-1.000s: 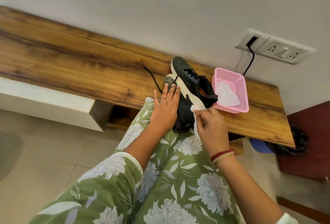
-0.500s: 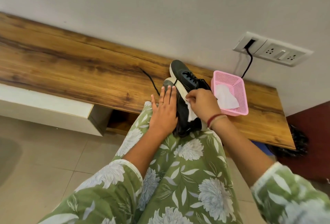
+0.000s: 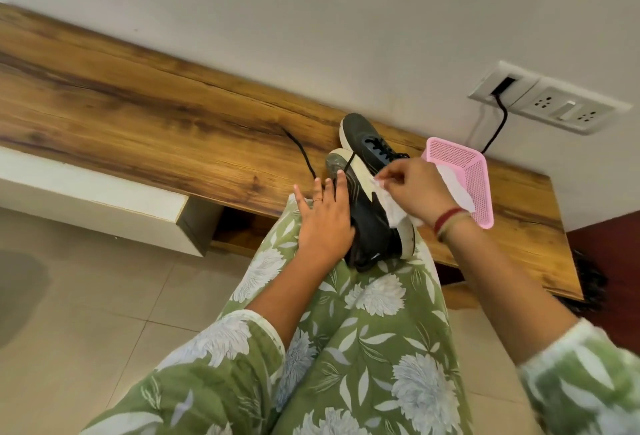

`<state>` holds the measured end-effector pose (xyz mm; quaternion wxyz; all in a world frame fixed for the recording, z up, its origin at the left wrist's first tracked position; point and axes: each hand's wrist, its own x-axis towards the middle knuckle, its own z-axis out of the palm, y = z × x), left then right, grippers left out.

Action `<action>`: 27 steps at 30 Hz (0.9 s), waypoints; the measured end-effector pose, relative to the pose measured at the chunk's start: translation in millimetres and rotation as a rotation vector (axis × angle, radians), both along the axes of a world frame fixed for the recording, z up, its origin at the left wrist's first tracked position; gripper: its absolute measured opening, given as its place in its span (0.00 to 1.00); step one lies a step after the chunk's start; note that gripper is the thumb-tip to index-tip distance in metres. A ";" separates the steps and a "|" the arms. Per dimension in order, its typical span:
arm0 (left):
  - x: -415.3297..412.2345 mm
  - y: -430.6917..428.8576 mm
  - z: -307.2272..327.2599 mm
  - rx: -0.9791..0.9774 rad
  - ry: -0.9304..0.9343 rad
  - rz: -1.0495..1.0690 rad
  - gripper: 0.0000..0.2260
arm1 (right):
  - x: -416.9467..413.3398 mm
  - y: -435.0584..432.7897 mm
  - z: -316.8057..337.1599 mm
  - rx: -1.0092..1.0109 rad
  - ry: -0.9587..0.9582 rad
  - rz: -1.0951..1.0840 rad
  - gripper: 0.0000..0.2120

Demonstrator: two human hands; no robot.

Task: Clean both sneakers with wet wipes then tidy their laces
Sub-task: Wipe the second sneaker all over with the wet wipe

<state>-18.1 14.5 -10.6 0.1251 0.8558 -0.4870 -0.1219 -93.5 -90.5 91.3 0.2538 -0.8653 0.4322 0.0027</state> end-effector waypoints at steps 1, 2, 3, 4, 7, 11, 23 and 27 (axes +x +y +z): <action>0.8 0.3 0.0 0.007 0.007 0.002 0.36 | 9.3 -9.2 -5.2 -0.010 0.019 0.011 0.08; 2.3 -0.2 0.3 0.014 0.020 -0.002 0.35 | 17.9 -15.5 -11.7 -0.027 0.052 0.039 0.08; 4.4 -0.5 0.7 0.018 0.038 -0.006 0.35 | 25.3 -19.4 -19.3 -0.041 0.095 0.078 0.08; 6.0 -1.1 1.3 0.021 0.059 -0.011 0.35 | 30.3 -21.2 -26.0 -0.052 0.143 0.118 0.08; 9.3 -3.9 2.1 0.043 0.096 0.013 0.35 | 37.6 -23.0 -37.1 -0.090 0.217 0.245 0.09; 8.0 -8.2 -2.4 0.094 0.088 0.076 0.32 | 41.7 -35.1 -40.7 -0.218 0.159 0.223 0.11; 4.5 -8.0 2.8 0.067 0.106 0.110 0.13 | 41.2 -28.7 -32.2 -0.032 0.329 0.401 0.07; 5.1 -7.5 2.7 0.013 0.119 0.117 0.09 | 56.4 -39.5 -26.9 -0.109 0.108 0.202 0.08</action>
